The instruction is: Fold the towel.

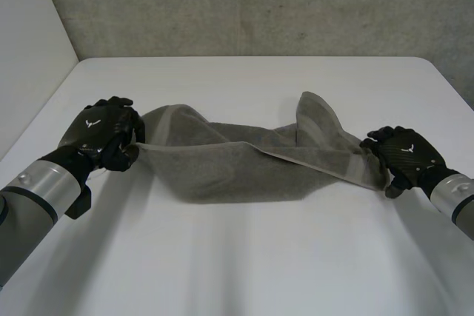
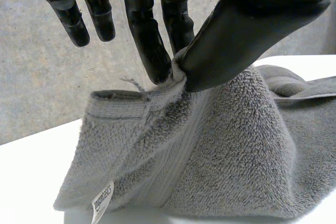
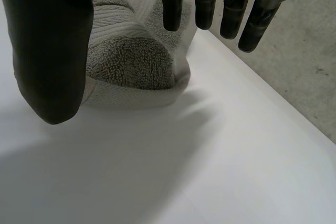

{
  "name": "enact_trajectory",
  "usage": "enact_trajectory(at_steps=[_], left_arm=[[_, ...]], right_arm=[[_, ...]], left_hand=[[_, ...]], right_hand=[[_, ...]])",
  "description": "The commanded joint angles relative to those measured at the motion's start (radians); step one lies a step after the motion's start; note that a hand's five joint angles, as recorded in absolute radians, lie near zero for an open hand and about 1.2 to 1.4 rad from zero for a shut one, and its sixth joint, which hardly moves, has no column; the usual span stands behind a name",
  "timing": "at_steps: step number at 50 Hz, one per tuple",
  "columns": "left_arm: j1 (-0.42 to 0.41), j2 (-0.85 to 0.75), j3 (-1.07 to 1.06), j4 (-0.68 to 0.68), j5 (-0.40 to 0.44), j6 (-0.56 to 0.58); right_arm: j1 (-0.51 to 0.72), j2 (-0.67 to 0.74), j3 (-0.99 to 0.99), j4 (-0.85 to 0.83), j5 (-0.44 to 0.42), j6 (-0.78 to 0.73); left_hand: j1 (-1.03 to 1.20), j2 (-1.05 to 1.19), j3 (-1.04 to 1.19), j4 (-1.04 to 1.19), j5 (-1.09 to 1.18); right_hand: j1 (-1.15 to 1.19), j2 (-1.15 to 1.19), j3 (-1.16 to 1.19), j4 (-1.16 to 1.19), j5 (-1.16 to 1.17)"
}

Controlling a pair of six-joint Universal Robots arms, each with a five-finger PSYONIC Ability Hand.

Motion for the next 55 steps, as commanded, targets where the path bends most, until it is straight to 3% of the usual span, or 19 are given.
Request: enact_trajectory(at_steps=[1,22,43,55], left_arm=[[0.003,0.0,0.0,0.006,0.0,-0.001],[0.006,-0.002,-0.002,0.016,-0.002,-0.001],[0.008,-0.002,-0.007,0.018,0.0,-0.001],[0.008,-0.002,-0.007,0.018,0.0,-0.003]], right_arm=[[0.038,0.027,-0.046,-0.012,0.008,0.018],[0.084,0.044,-0.213,-0.006,0.066,0.176],[0.112,-0.05,0.007,0.073,0.045,0.173],[0.115,-0.044,0.001,0.045,0.04,0.173]], left_hand=[[0.077,0.096,-0.043,-0.05,0.07],[0.077,0.096,-0.043,-0.05,0.07],[0.077,0.096,-0.043,-0.05,0.07],[0.077,0.096,-0.043,-0.05,0.07]], right_hand=[[0.034,0.042,-0.007,-0.06,0.01],[0.037,0.045,-0.007,-0.06,0.012],[0.075,0.083,-0.007,-0.06,0.051],[0.149,0.157,-0.007,-0.06,0.124]])
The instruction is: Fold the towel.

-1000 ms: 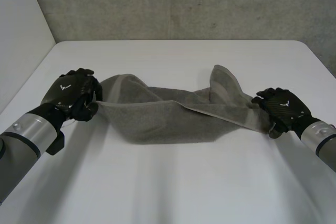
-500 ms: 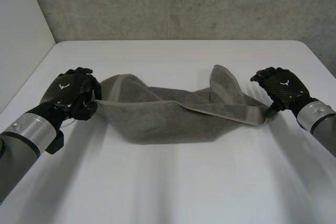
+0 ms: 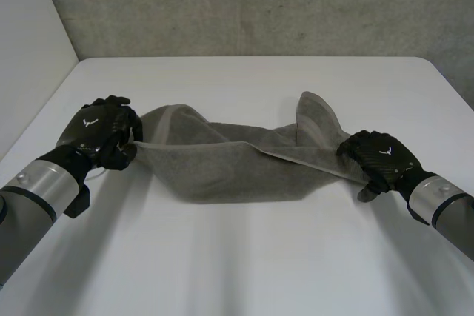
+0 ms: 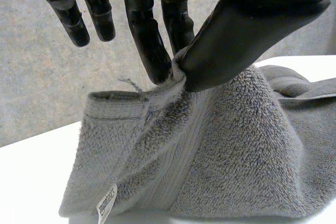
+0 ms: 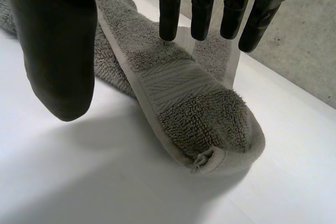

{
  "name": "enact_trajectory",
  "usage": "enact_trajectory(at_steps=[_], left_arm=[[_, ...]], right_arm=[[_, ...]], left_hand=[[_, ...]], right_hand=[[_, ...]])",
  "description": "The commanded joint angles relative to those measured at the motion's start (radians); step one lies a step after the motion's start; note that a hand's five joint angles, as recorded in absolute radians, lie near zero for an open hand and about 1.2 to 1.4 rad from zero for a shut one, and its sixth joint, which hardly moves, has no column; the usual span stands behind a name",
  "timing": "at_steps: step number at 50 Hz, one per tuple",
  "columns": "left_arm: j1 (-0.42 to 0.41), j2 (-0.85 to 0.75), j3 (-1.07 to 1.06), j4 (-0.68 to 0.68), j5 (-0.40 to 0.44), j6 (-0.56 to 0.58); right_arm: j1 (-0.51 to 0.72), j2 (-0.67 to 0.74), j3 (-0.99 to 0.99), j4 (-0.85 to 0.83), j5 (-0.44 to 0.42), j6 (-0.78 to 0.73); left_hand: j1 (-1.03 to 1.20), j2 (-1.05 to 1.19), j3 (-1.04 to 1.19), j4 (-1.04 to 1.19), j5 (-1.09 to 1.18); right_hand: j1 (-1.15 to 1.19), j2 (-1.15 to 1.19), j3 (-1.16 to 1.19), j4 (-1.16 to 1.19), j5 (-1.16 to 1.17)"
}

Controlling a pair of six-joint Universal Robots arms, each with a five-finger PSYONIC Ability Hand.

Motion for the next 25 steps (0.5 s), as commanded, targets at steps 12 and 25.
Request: enact_trajectory(at_steps=[12,25], left_arm=[[0.0,0.0,-0.001,0.0,0.0,-0.001],[0.003,0.0,-0.003,0.0,0.0,-0.001]], right_arm=[[0.016,0.081,-0.093,-0.009,0.02,0.002],[0.015,0.119,-0.117,-0.011,0.02,0.001]], left_hand=[[0.077,0.096,-0.043,-0.05,0.07],[0.077,0.096,-0.043,-0.05,0.07]], right_hand=[[0.146,0.145,-0.007,-0.06,0.124],[0.149,0.148,-0.007,-0.06,0.127]])
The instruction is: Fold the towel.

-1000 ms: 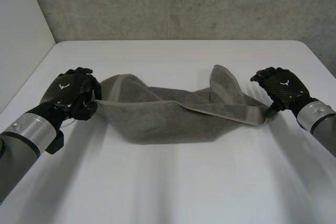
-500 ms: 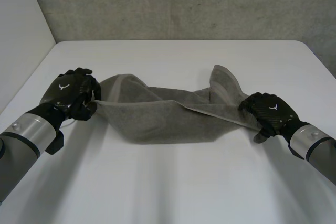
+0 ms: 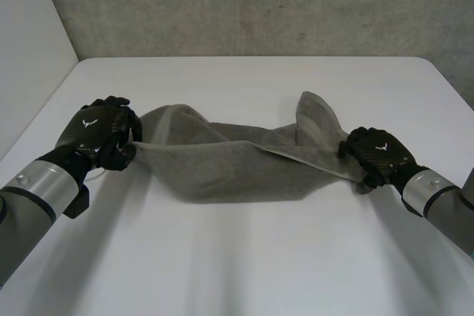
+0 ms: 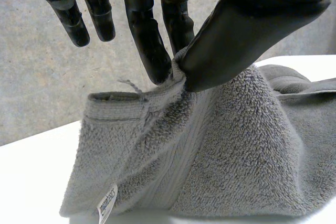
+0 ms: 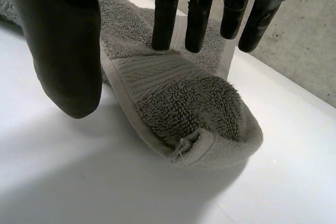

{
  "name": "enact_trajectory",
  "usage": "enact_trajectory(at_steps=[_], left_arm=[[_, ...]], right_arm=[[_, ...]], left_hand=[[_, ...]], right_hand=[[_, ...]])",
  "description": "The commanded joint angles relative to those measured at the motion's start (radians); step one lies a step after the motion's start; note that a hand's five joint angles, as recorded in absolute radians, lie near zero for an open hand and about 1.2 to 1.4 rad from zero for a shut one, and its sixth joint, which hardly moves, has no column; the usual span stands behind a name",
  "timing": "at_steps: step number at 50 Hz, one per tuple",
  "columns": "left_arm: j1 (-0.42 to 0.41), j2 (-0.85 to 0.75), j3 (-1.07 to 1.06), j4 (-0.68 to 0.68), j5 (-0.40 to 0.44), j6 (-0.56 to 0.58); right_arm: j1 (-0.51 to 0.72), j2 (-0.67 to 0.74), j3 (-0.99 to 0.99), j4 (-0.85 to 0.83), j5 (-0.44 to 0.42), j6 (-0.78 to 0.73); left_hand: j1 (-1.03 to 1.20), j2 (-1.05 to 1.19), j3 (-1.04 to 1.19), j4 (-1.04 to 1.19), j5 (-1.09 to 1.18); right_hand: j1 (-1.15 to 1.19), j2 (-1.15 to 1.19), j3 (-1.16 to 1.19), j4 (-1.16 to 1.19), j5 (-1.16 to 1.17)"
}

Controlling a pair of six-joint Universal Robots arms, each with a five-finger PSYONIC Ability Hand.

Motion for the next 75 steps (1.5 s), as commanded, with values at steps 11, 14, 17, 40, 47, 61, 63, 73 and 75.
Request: enact_trajectory(at_steps=[11,14,17,40,47,61,63,73,75], left_arm=[[0.0,0.0,-0.002,0.0,0.0,0.0],[0.0,0.0,0.0,0.0,0.0,0.0],[0.0,0.0,0.0,0.0,0.0,0.0],[0.002,0.0,-0.002,0.002,-0.002,0.0],[0.003,0.0,-0.002,0.002,-0.002,0.0],[-0.006,0.006,-0.003,-0.002,-0.003,0.0],[-0.005,0.008,-0.005,-0.003,-0.005,0.0],[0.0,0.005,-0.003,-0.003,-0.003,0.001],[-0.001,0.003,-0.005,-0.003,-0.003,0.001]], right_arm=[[0.005,0.052,-0.07,0.007,0.002,0.003],[0.016,0.066,-0.085,0.008,0.002,0.005],[0.024,0.08,-0.102,0.009,0.003,0.005],[0.027,0.109,-0.164,0.014,0.025,0.005],[0.027,0.069,-0.165,0.049,0.026,0.012],[0.008,-0.045,-0.111,0.142,0.002,0.009],[0.005,-0.057,-0.105,0.152,-0.004,0.005],[-0.059,-0.085,-0.064,0.185,-0.041,0.003],[-0.064,-0.085,-0.059,0.184,-0.041,0.003]], left_hand=[[0.077,0.096,-0.043,-0.05,0.07],[0.077,0.096,-0.043,-0.05,0.07],[0.077,0.096,-0.043,-0.05,0.07],[0.077,0.096,-0.043,-0.05,0.07],[0.077,0.096,-0.043,-0.05,0.07],[0.077,0.096,-0.043,-0.05,0.07],[0.077,0.096,-0.043,-0.05,0.07],[0.077,0.096,-0.043,-0.05,0.07],[0.077,0.096,-0.043,-0.05,0.07]], right_hand=[[0.014,0.027,-0.007,-0.06,0.009],[0.017,0.03,-0.007,-0.06,0.012],[0.043,0.056,-0.007,-0.06,0.038],[0.366,0.379,-0.007,-0.06,0.361],[0.457,0.47,-0.007,-0.06,0.452],[0.586,0.599,-0.007,-0.06,0.581],[0.586,0.599,-0.007,-0.06,0.581],[0.569,0.582,-0.007,-0.06,0.564],[0.569,0.582,-0.007,-0.06,0.564]])
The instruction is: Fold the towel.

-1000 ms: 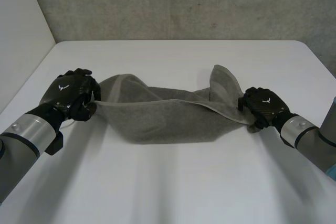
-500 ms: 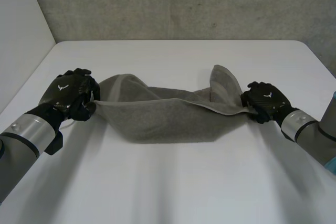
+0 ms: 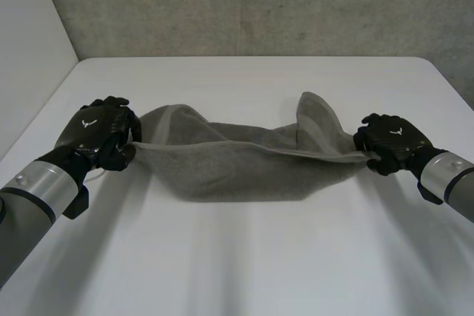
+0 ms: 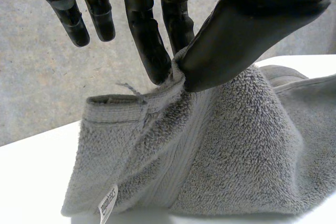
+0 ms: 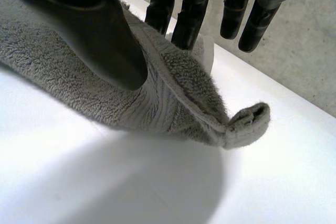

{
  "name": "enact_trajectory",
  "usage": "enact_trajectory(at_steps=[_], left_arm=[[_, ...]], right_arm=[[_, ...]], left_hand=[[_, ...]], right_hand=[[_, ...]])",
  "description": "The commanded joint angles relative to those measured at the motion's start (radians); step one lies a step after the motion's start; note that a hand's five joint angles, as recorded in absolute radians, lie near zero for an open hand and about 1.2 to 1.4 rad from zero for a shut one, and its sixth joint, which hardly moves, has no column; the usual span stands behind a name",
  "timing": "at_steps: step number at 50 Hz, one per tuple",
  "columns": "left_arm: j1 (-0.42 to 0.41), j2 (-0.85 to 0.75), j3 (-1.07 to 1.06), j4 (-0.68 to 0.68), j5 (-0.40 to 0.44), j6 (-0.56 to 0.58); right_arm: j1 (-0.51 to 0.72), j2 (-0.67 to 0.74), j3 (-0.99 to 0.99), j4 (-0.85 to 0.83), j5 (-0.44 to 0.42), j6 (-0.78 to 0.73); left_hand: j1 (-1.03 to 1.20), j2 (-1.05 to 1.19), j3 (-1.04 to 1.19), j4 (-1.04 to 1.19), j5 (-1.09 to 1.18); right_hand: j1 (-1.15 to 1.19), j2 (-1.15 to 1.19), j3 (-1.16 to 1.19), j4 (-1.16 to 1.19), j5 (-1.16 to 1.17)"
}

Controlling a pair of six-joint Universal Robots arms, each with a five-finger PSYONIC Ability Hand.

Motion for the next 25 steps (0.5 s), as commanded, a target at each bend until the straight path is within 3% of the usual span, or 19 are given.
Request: enact_trajectory(at_steps=[1,3,4,16,25], left_arm=[[-0.003,-0.003,-0.003,-0.001,0.001,0.002],[-0.005,-0.005,-0.004,-0.001,0.001,0.003],[-0.005,-0.005,-0.006,-0.001,0.001,0.005],[0.006,-0.019,-0.015,0.001,0.003,0.022],[0.004,-0.124,-0.015,-0.002,-0.005,0.155]], right_arm=[[-0.022,-0.004,0.018,-0.001,-0.011,0.0],[-0.023,-0.004,0.019,-0.002,-0.011,0.0],[-0.023,-0.005,0.019,-0.007,-0.011,0.0],[-0.065,-0.071,-0.002,0.042,-0.008,0.009],[-0.074,-0.077,0.01,0.105,-0.082,0.0]], left_hand=[[0.077,0.096,-0.043,-0.05,0.07],[0.077,0.096,-0.043,-0.05,0.07],[0.077,0.096,-0.043,-0.05,0.07],[0.015,0.035,-0.043,-0.05,0.009],[-0.111,-0.091,-0.043,-0.05,-0.117]], right_hand=[[0.018,0.031,-0.007,-0.06,0.019],[0.097,0.109,-0.007,-0.06,0.098],[0.265,0.278,-0.007,-0.06,0.266],[0.267,0.279,-0.007,-0.06,0.268],[0.267,0.279,-0.007,-0.06,0.268]])
